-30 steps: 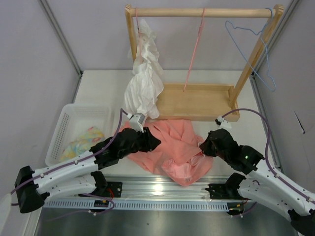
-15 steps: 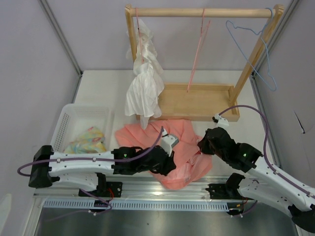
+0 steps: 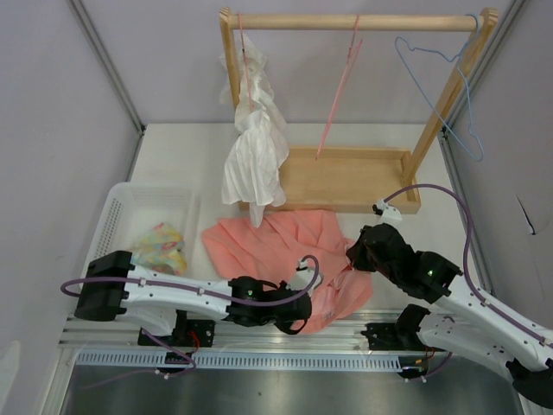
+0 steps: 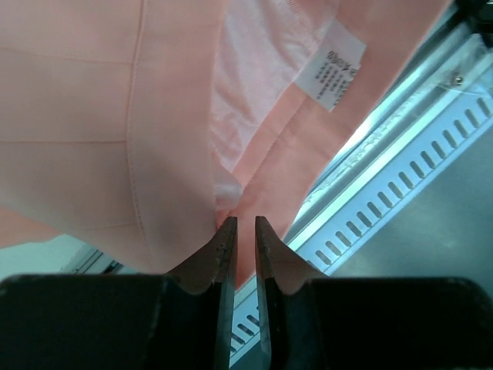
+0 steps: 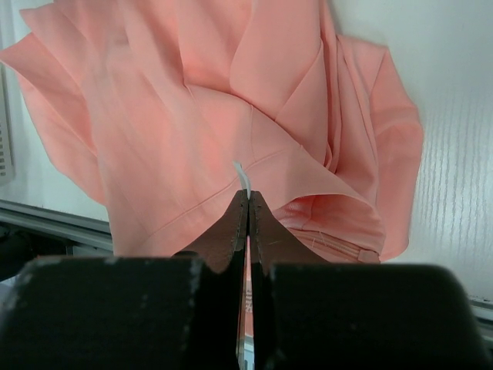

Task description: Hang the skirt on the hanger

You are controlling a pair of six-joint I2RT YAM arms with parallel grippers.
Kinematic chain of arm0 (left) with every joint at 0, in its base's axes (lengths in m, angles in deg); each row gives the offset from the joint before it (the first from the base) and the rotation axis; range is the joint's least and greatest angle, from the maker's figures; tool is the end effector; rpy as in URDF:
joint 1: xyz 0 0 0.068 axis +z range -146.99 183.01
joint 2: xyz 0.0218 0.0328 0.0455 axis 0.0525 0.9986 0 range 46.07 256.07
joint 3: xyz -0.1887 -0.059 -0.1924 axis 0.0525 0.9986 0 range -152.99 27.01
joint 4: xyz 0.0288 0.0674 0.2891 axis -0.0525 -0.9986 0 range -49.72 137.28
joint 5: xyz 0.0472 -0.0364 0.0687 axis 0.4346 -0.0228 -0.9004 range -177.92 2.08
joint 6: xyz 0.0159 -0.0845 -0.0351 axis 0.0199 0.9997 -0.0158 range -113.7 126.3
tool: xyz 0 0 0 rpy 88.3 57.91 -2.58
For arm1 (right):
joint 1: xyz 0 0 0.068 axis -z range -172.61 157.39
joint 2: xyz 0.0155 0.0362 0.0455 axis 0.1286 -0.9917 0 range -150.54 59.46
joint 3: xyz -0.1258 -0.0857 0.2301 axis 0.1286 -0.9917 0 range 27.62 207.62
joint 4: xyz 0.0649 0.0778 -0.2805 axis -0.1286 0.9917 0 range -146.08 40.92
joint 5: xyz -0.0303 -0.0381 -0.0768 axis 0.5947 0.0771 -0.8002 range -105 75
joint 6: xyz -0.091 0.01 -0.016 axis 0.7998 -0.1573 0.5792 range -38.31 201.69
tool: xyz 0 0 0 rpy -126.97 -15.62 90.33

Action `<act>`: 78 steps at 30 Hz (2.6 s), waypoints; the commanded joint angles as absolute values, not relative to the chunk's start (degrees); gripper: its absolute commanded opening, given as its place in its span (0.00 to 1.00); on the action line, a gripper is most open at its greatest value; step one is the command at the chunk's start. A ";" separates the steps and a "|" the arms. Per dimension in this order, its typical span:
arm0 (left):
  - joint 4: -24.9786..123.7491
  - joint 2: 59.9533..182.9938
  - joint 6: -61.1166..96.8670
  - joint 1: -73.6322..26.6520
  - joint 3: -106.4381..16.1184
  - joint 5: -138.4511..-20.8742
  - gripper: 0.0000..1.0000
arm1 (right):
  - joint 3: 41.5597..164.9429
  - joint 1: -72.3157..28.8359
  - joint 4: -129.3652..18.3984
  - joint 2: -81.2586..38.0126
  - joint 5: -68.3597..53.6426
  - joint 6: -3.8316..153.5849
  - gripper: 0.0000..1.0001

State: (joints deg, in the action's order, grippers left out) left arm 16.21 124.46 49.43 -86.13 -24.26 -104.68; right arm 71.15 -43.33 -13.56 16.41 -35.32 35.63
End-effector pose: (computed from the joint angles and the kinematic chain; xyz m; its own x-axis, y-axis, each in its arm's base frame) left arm 0.0290 -0.3272 0.1682 -0.6623 0.5064 -0.5522 0.6884 0.7023 -0.1816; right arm 0.1626 0.1530 0.2561 -0.6993 0.2117 -0.6828 -0.0851 0.9237 0.3735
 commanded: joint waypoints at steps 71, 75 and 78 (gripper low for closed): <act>25.29 109.09 55.96 -78.56 -12.99 -115.80 0.00 | 80.61 -63.20 -10.11 12.61 -52.98 32.29 0.00; 29.34 104.97 52.44 -78.47 -11.14 -111.57 0.00 | 81.14 -58.19 -12.22 11.12 -49.37 36.24 0.00; 30.93 102.50 53.31 -77.85 -9.03 -112.18 0.00 | 80.97 -56.95 -13.71 10.33 -48.05 37.13 0.00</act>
